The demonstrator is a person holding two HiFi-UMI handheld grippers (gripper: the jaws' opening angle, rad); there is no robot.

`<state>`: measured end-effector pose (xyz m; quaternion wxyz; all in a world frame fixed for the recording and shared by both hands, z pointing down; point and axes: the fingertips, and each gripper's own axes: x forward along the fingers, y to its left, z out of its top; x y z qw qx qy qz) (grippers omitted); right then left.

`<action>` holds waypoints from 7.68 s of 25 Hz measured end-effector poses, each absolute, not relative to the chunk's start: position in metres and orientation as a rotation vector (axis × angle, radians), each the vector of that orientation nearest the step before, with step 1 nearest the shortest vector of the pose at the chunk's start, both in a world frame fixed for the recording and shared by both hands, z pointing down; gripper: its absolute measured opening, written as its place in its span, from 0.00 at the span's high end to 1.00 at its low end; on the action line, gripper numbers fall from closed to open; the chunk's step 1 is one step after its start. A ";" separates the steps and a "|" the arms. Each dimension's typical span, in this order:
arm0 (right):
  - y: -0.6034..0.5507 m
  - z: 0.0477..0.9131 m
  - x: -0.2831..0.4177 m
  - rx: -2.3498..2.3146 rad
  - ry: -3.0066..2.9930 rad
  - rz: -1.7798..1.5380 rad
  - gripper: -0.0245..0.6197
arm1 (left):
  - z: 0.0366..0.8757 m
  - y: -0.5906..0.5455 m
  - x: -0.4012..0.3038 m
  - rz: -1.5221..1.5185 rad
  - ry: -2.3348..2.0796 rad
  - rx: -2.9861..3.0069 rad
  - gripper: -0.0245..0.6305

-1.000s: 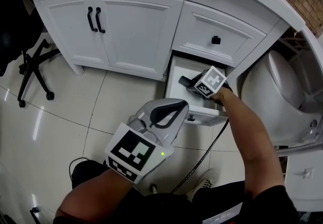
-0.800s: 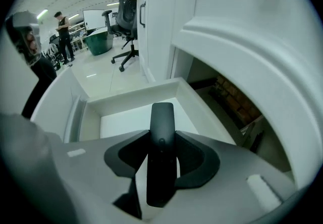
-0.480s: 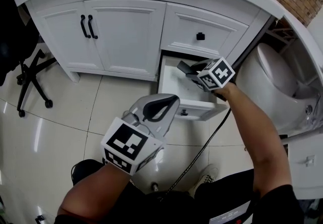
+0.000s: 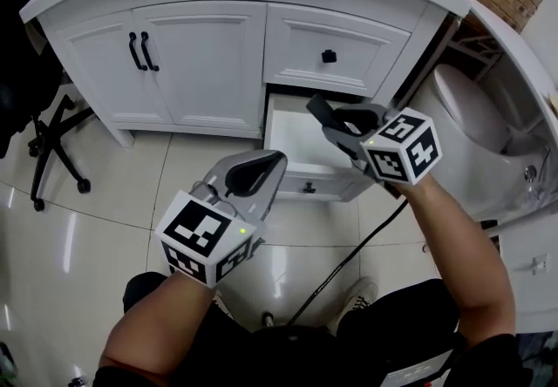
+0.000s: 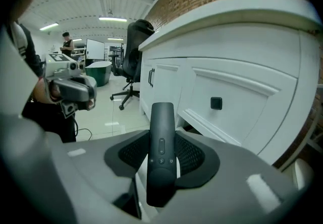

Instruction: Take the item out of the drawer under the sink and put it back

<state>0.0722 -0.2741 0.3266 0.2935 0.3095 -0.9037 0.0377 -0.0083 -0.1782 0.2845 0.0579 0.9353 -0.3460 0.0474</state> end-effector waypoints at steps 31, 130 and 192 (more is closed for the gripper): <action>-0.156 0.268 0.111 1.134 -2.701 0.227 0.70 | 0.271 -0.167 -0.001 0.084 -1.017 2.877 0.96; -0.367 0.521 0.068 0.462 -1.956 0.140 0.70 | 0.272 -0.175 -0.009 0.080 -1.025 2.854 0.95; -0.173 0.250 0.090 1.093 -2.627 0.108 0.95 | 0.273 -0.159 -0.002 0.070 -1.007 2.858 0.95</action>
